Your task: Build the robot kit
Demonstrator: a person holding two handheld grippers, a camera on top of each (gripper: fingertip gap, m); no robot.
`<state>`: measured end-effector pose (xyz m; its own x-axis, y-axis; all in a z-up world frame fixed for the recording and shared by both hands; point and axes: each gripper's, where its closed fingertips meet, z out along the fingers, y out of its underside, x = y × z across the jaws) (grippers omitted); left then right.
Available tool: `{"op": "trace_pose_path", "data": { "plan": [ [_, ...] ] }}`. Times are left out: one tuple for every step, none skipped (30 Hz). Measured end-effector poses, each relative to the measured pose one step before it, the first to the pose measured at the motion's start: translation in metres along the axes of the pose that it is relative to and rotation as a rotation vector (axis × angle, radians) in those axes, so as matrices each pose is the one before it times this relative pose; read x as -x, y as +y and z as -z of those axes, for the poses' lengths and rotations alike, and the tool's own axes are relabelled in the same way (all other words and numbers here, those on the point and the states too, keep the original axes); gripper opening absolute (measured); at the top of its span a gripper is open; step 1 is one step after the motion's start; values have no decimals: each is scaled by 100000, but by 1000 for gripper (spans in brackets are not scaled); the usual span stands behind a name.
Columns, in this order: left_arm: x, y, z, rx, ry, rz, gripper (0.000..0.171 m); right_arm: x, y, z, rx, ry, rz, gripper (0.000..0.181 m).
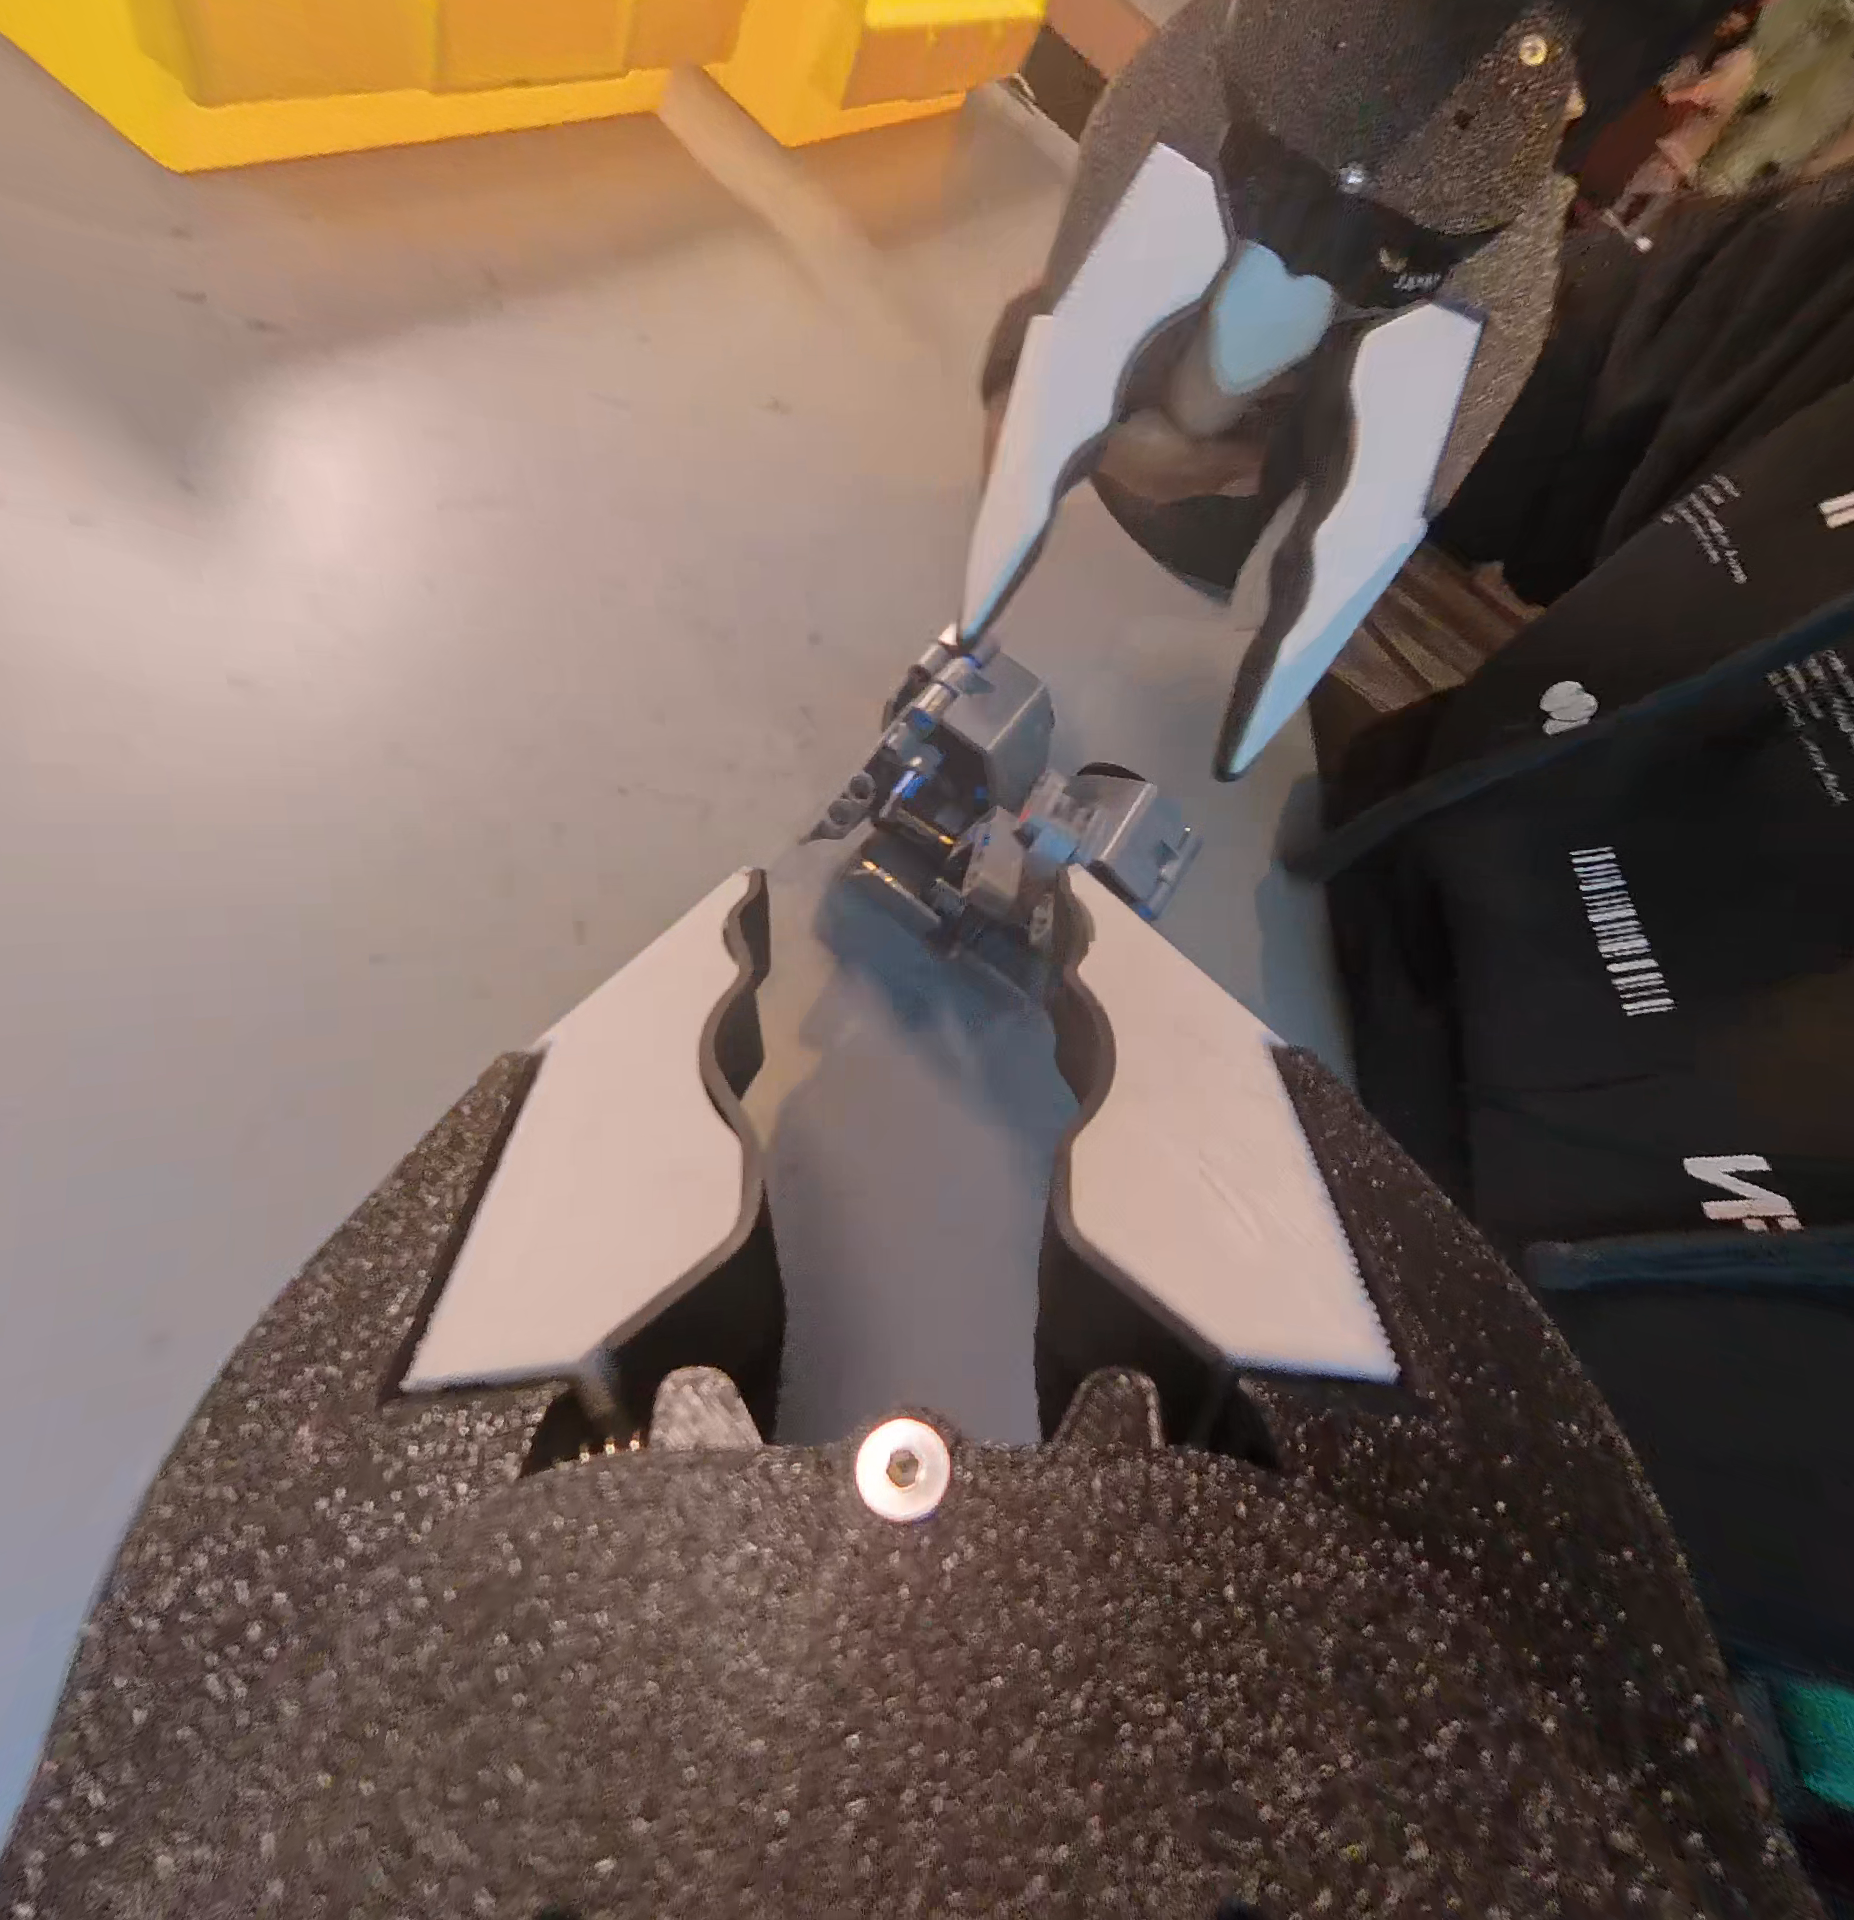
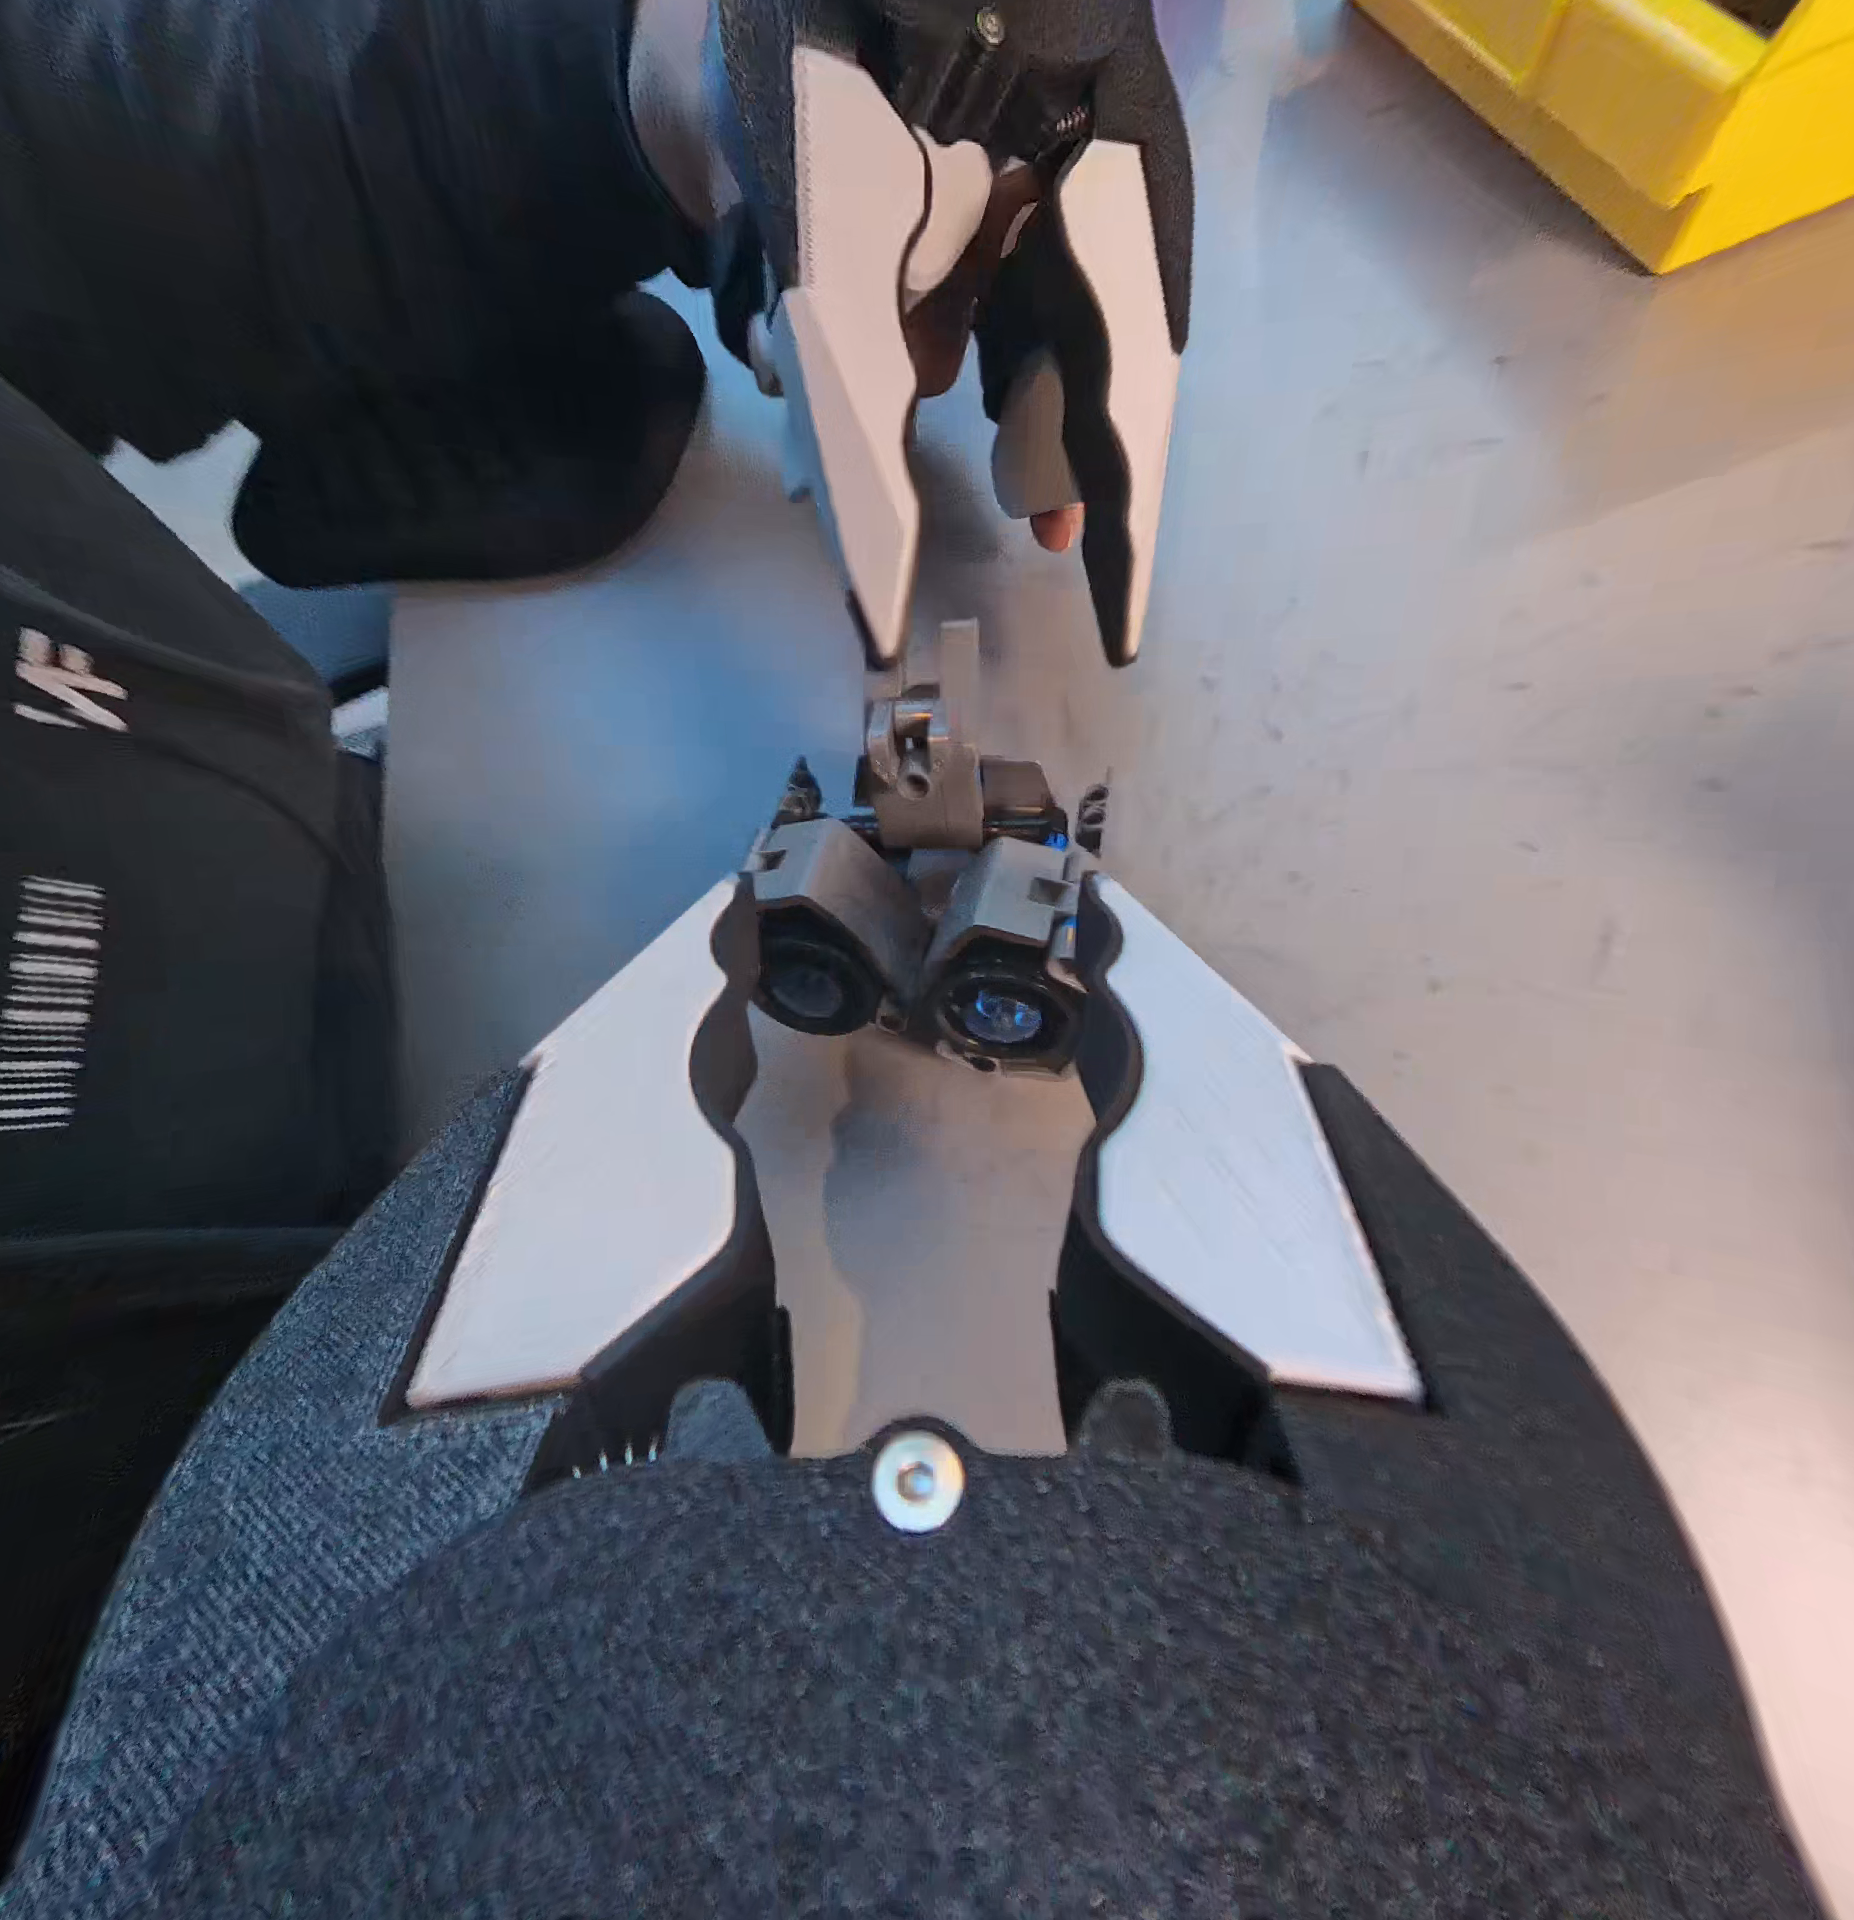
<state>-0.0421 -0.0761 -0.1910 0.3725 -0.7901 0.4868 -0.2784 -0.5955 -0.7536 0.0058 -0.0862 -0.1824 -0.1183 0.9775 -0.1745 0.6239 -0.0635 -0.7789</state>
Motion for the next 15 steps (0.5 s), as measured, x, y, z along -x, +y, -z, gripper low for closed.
{"op": "trace_pose_path", "data": {
  "plan": [
    [-603,343,-663,3319,3913,-968,58,-442,413,-262,2625,3424,3131,60],
    [-618,451,-640,3720,3331,-1730,61,-529,406,-110,2111,2179,1631,61],
    [-654,387,-488,2916,2699,-2145,60,-584,271,48,859,971,-139,60],
    [-348,241,-282,1877,135,-1890,65,-300,43,219,-722,-1402,-1060,62],
    [-247,309,-28,2022,-580,-1320,64,-582,156,338,204,549,-636,57],
    [-568,325,156,1630,1715,-512,61,-1127,210,435,604,4540,1432,53],
    [-857,180,249,234,3568,-104,58,-1093,280,463,1133,4629,2426,53],
    [-696,124,274,-487,2720,-192,57,-727,185,443,789,2671,1076,52],
    [-534,220,280,-276,2015,-612,57,-627,26,413,42,2462,-641,52],
    [-396,291,322,-4,1552,-992,56,-168,-129,416,-839,458,-360,52],
    [-51,116,376,-1125,-170,-1135,55,275,-208,411,-1335,-1358,65,53],
    [164,-188,425,-2813,-980,-216,54,521,-156,383,-1120,-1963,12,53],
    [430,-430,433,-3871,-1779,1157,53,964,-46,287,-502,-3538,-107,55],
    [876,-505,354,-3915,-3962,1954,53,1460,29,116,20,-5340,-788,59],
    [1262,-482,200,-3402,-6032,1926,55,1461,46,-177,135,-4339,-1622,64]
  ]
}}
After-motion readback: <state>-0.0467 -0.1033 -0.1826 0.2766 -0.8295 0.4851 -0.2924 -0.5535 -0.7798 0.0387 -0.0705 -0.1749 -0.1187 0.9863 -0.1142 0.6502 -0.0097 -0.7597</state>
